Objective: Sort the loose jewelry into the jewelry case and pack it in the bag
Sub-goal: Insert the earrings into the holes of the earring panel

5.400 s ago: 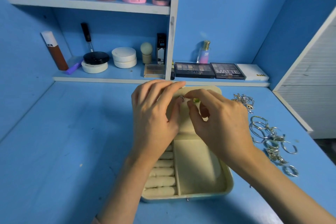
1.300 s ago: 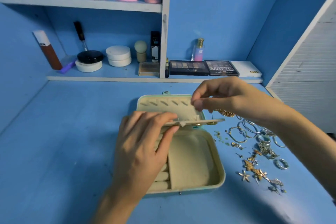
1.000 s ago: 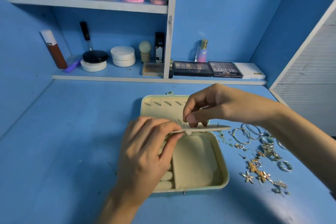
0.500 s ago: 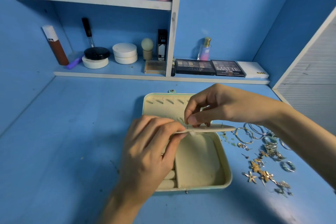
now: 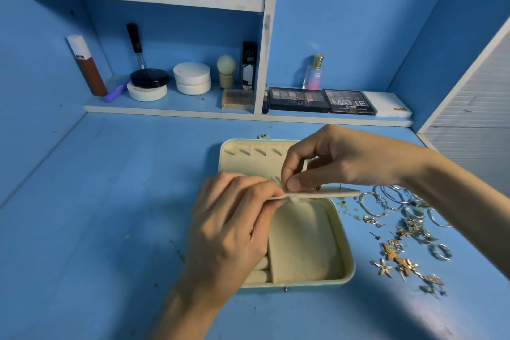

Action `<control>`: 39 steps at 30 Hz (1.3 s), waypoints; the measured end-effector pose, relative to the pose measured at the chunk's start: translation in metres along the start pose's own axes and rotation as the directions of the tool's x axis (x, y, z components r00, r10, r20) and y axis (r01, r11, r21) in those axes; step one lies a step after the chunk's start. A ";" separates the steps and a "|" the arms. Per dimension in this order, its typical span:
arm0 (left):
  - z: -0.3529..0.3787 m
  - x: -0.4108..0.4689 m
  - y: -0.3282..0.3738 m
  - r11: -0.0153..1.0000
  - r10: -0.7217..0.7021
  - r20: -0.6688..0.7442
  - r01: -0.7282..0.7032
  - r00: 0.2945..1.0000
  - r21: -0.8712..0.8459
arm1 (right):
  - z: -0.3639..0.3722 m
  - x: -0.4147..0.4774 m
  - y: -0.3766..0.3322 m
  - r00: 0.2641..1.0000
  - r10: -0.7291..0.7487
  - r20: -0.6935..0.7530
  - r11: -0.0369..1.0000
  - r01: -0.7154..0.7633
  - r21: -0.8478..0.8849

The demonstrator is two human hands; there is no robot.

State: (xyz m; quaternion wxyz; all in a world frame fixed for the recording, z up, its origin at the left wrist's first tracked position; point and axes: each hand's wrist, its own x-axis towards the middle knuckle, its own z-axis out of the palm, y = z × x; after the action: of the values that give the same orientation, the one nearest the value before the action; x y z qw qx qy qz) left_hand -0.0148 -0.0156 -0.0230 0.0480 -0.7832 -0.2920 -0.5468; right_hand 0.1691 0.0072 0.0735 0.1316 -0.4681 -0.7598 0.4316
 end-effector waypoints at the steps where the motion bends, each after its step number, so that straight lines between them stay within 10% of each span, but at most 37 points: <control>1: 0.000 0.000 0.000 1.000 0.001 0.000 -0.001 1.000 0.001 | 0.000 0.000 0.000 1.000 -0.003 0.002 1.000 0.003 -0.004; 39: -0.002 -0.002 0.001 0.999 0.039 0.041 -0.039 0.998 0.007 | -0.007 0.015 -0.010 0.974 0.062 0.217 0.994 -0.040 -0.105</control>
State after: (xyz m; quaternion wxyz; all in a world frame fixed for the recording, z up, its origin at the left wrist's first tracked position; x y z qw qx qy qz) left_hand -0.0162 -0.0178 -0.0242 0.0558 -0.7996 -0.2797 -0.5285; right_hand 0.1593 0.0211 0.0820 0.0122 -0.4430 -0.7780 0.4454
